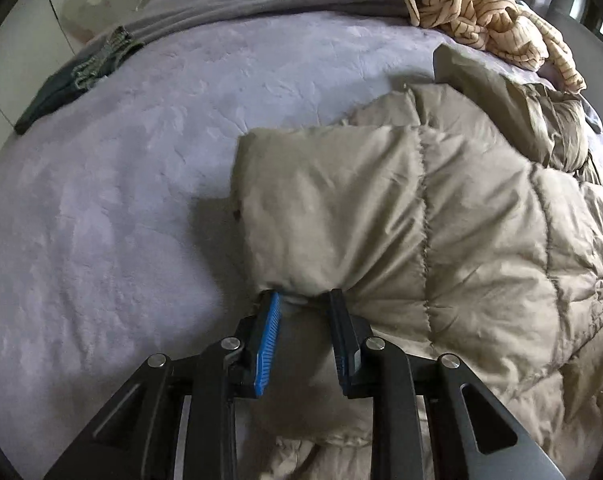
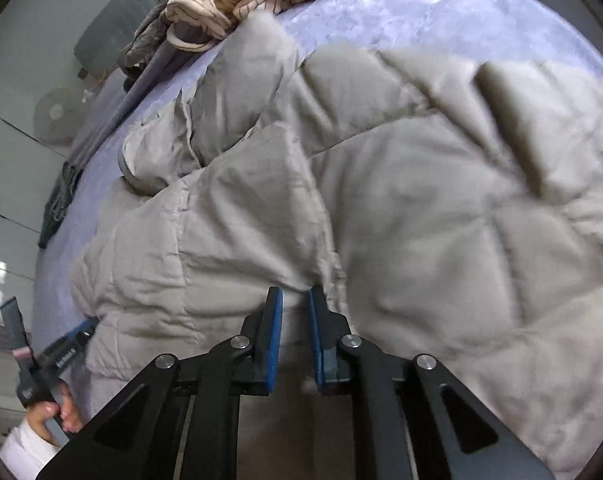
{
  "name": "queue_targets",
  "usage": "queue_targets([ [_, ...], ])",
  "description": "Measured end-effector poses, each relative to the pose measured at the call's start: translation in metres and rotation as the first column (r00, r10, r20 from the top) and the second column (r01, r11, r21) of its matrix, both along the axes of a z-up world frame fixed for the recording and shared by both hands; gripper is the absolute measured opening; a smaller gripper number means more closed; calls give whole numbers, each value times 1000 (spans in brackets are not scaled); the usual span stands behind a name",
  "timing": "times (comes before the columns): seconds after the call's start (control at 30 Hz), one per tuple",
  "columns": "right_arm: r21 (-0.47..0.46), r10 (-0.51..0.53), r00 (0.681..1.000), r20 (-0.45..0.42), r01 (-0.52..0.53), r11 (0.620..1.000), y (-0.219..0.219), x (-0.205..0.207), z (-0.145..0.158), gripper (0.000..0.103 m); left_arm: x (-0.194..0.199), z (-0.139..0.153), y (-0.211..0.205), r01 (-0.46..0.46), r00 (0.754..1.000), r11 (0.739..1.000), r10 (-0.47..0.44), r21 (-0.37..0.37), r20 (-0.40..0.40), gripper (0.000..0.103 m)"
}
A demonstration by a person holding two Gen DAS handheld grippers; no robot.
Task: Fold large clothes
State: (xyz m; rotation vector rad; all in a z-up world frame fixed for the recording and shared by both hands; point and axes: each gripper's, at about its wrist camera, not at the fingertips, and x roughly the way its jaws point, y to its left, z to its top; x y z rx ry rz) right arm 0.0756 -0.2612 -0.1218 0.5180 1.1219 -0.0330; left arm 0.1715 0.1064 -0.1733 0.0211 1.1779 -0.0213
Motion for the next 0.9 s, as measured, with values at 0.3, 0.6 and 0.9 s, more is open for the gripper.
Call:
queue_targets([
  [0.3, 95, -73, 996, -44, 77, 992, -48, -59, 18, 45, -26, 35, -49, 50, 998, 997, -52, -52, -21, 27],
  [0.6, 185, -102, 992, -67, 113, 976, -64, -79, 15, 63, -67, 57, -137, 139, 990, 989, -140, -56, -8, 102],
  [0.9, 231, -173, 984, -33, 176, 957, -122, -104, 21, 88, -73, 55, -199, 206, 973, 970, -216, -125, -75, 102],
])
